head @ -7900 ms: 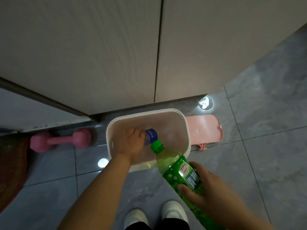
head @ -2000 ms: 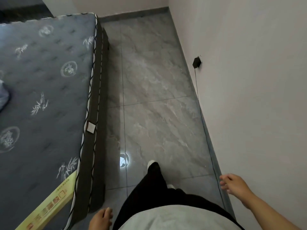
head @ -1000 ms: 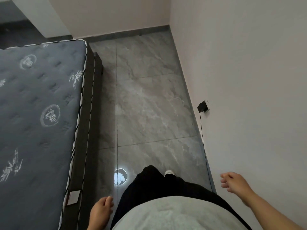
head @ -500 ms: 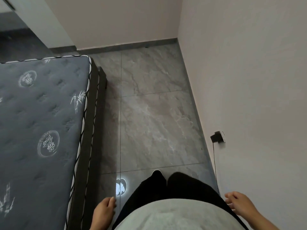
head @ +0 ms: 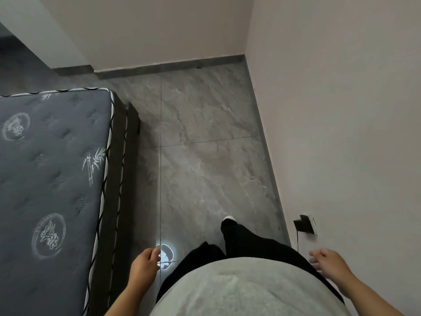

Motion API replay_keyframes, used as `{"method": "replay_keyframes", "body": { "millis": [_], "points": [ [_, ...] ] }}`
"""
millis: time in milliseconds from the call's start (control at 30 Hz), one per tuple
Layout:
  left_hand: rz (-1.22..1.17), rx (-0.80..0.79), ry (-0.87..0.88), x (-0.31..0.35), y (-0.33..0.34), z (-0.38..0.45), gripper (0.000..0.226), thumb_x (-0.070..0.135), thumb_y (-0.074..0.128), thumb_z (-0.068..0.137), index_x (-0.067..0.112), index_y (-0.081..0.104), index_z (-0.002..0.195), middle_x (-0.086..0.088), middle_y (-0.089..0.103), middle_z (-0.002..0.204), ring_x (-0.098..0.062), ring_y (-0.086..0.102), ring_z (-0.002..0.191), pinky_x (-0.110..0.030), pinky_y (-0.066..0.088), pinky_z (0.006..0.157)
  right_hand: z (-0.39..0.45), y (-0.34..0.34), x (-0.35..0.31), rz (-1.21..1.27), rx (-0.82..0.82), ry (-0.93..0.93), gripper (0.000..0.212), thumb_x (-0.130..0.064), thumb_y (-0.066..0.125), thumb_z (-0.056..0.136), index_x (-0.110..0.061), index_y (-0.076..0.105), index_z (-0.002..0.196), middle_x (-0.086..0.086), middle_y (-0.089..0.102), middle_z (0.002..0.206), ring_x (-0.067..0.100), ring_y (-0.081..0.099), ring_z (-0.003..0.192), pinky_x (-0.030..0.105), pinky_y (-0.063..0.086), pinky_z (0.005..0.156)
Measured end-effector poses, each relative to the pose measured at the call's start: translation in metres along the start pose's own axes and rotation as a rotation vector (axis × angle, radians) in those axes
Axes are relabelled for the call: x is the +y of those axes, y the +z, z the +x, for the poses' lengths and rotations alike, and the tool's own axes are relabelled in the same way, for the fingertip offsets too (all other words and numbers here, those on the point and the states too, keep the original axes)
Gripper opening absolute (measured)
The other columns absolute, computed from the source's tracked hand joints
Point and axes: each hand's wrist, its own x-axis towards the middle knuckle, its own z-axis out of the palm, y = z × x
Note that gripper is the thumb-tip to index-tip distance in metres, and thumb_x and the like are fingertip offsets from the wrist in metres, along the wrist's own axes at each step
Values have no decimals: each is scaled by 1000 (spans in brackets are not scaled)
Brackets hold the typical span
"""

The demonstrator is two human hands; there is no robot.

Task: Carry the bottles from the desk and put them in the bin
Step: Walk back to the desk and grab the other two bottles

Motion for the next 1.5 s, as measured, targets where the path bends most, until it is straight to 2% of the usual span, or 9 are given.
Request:
{"method": "replay_keyframes", "body": {
  "millis": [200, 367, 533, 667, 767, 867, 1100, 1233, 1500],
  "points": [
    [-90, 17, -131, 37, -8, 14, 22, 15, 50, 93, 3, 67, 88, -12, 65, 77, -22, 58, 68, -30, 40, 58, 34, -13, -129, -102, -30, -149, 27, -8, 36, 96, 3, 61, 97, 10, 61, 84, 26, 57, 72, 31, 42, 64],
    [-82, 45, -152, 72, -28, 52, 21, 12, 52, 92, 4, 64, 76, -9, 58, 65, -15, 51, 57, -23, 35, 53, 58, -7, -210, -151, -61, -201, 23, -9, 36, 98, -2, 59, 98, 14, 61, 87, 25, 57, 73, 32, 42, 66],
    [-82, 38, -159, 124, -53, 112, 25, 14, 49, 93, 4, 65, 76, -12, 61, 71, -20, 53, 62, -26, 38, 54, 81, 6, -262, -189, -61, -171, 25, -5, 37, 96, 3, 60, 100, 19, 61, 90, 27, 56, 72, 30, 40, 61],
    [-150, -22, -119, 177, -72, 165, 24, 14, 50, 93, 4, 67, 81, -13, 64, 74, -24, 56, 68, -31, 41, 60, 90, 18, -291, -248, -48, -149, 27, -7, 43, 95, 8, 64, 88, 31, 65, 97, 42, 62, 91, 33, 39, 73],
    [-126, -28, -59, 223, -89, 203, 23, 15, 48, 94, 4, 65, 83, -10, 61, 71, -22, 55, 62, -31, 42, 61, 96, 16, -315, -347, -35, -143, 31, -8, 45, 95, 8, 63, 75, 26, 65, 89, 36, 63, 97, 33, 35, 68],
    [-93, -19, 3, 267, -103, 234, 24, 18, 48, 95, 3, 66, 91, -10, 65, 78, -19, 57, 64, -28, 42, 59, 106, 12, -347, -360, -53, -132, 31, -9, 46, 95, 11, 68, 87, 25, 68, 100, 31, 62, 99, 33, 43, 79],
    [-92, 23, -36, 345, -117, 298, 26, 16, 48, 94, -2, 67, 91, -12, 65, 80, -22, 56, 67, -30, 40, 61, 151, 2, -462, -219, -41, -68, 31, -6, 47, 93, 21, 61, 91, 37, 66, 96, 27, 54, 69, 30, 36, 58],
    [-121, 36, -137, 368, -115, 314, 26, 17, 49, 94, -1, 68, 91, -11, 66, 79, -20, 58, 68, -29, 41, 59, 182, -7, -555, -184, -53, -116, 29, -5, 40, 95, 15, 60, 104, 16, 60, 77, 27, 54, 73, 32, 39, 66],
    [-141, 91, -302, 407, -139, 354, 25, 12, 51, 93, -4, 70, 94, -22, 65, 98, -22, 51, 81, -30, 32, 74, 219, 8, -717, -288, -120, -263, 29, -3, 36, 97, 12, 59, 109, 19, 58, 91, 27, 54, 76, 26, 39, 58]
  ]
}}
